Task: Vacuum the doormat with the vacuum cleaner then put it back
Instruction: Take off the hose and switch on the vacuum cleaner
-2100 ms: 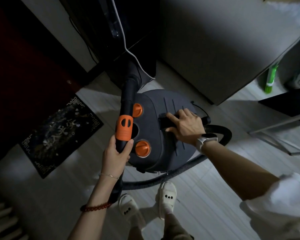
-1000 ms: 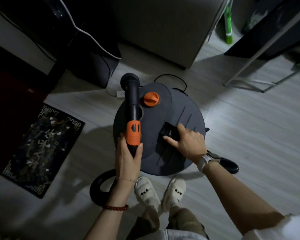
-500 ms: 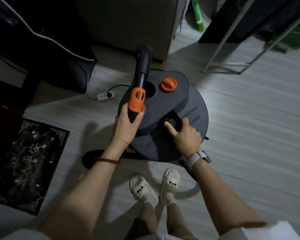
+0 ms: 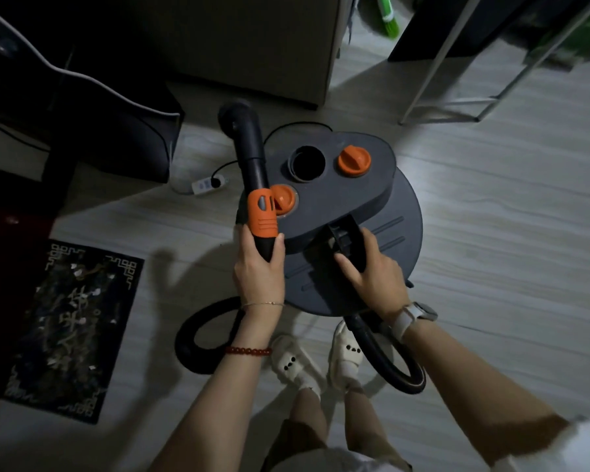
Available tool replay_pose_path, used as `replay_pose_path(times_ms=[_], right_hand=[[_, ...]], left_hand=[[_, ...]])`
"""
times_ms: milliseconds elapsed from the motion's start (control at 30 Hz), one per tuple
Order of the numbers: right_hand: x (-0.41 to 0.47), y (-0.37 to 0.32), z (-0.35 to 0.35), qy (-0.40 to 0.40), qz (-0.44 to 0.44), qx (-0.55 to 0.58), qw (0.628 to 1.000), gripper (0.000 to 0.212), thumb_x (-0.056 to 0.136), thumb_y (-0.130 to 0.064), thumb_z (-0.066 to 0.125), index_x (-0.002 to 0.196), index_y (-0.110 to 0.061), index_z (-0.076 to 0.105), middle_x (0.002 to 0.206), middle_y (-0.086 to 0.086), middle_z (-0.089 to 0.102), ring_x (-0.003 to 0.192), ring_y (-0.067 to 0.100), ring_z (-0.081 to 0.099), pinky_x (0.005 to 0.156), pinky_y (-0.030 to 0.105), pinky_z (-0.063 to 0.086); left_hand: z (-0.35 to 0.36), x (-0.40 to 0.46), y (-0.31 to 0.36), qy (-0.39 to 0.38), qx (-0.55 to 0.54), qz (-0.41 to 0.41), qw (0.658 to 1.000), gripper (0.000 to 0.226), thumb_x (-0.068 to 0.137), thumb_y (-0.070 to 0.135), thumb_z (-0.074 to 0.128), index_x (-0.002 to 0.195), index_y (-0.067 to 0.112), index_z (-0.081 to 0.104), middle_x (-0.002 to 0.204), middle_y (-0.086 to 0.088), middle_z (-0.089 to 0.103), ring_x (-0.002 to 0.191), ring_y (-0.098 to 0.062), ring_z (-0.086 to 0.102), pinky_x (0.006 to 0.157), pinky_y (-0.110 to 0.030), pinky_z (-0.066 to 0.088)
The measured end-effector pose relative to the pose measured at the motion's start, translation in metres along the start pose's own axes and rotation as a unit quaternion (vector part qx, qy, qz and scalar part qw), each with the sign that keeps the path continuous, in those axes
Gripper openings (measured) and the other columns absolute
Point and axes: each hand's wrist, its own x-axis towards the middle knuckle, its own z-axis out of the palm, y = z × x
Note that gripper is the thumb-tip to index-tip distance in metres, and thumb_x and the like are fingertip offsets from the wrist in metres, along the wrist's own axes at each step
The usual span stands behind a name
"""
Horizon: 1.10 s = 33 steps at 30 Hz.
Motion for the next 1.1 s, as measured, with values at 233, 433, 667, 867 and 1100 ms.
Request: replay_pose_path(times_ms=[233, 433, 667, 867, 1100], right_hand=[[0.003, -0.007, 0.012, 0.104, 0.016, 0.016, 0.994, 0.052, 0.089, -0.044, 0.053, 0.127, -0.009, 0.045, 0.105, 0.017, 0.069, 0.087, 0.041, 0.065, 0.071, 0.046, 0.050], [0.014, -0.030, 0.025, 0.140, 0.041, 0.070, 0.987, 0.056, 0.087, -0.049, 0.050, 0.125, -0.008, 0.047, 0.106, 0.017, 0.068, 0.085, 0.044, 0.063, 0.068, 0.044, 0.047], [0.043, -0.065, 0.030, 0.141, 0.103, 0.137, 0.975, 0.052, 0.091, -0.044, 0.048, 0.128, -0.009, 0.039, 0.117, 0.020, 0.062, 0.097, 0.046, 0.058, 0.074, 0.045, 0.043], [0.079, -0.087, 0.030, 0.131, 0.112, 0.164, 0.971, 0.053, 0.092, -0.044, 0.045, 0.130, -0.009, 0.036, 0.121, 0.020, 0.059, 0.105, 0.043, 0.055, 0.080, 0.044, 0.042], [0.116, -0.091, 0.021, 0.138, 0.074, 0.169, 0.973, 0.058, 0.092, -0.044, 0.046, 0.134, -0.007, 0.031, 0.116, 0.026, 0.059, 0.105, 0.046, 0.055, 0.085, 0.053, 0.045]], left_hand=[[0.011, 0.005, 0.009, 0.056, -0.013, -0.008, 0.998, 0.057, 0.086, 0.032, 0.062, 0.134, 0.007, 0.045, 0.107, -0.017, 0.067, 0.093, -0.035, 0.063, 0.074, -0.032, 0.044], [0.005, 0.044, 0.017, 0.045, 0.003, 0.028, 0.999, 0.053, 0.087, 0.033, 0.061, 0.131, 0.007, 0.049, 0.103, -0.020, 0.067, 0.092, -0.037, 0.062, 0.076, -0.034, 0.045], [-0.008, 0.108, 0.033, -0.051, 0.004, 0.082, 0.995, 0.046, 0.089, 0.034, 0.058, 0.128, 0.010, 0.050, 0.104, -0.014, 0.064, 0.097, -0.032, 0.059, 0.077, -0.030, 0.042], [-0.024, 0.132, 0.022, -0.118, -0.036, 0.113, 0.986, 0.049, 0.084, 0.034, 0.062, 0.125, 0.009, 0.052, 0.106, -0.013, 0.063, 0.097, -0.028, 0.059, 0.077, -0.027, 0.043], [-0.047, 0.086, -0.016, -0.087, -0.119, 0.055, 0.988, 0.052, 0.080, 0.040, 0.062, 0.125, 0.018, 0.048, 0.099, -0.006, 0.063, 0.085, -0.028, 0.063, 0.079, -0.042, 0.054]])
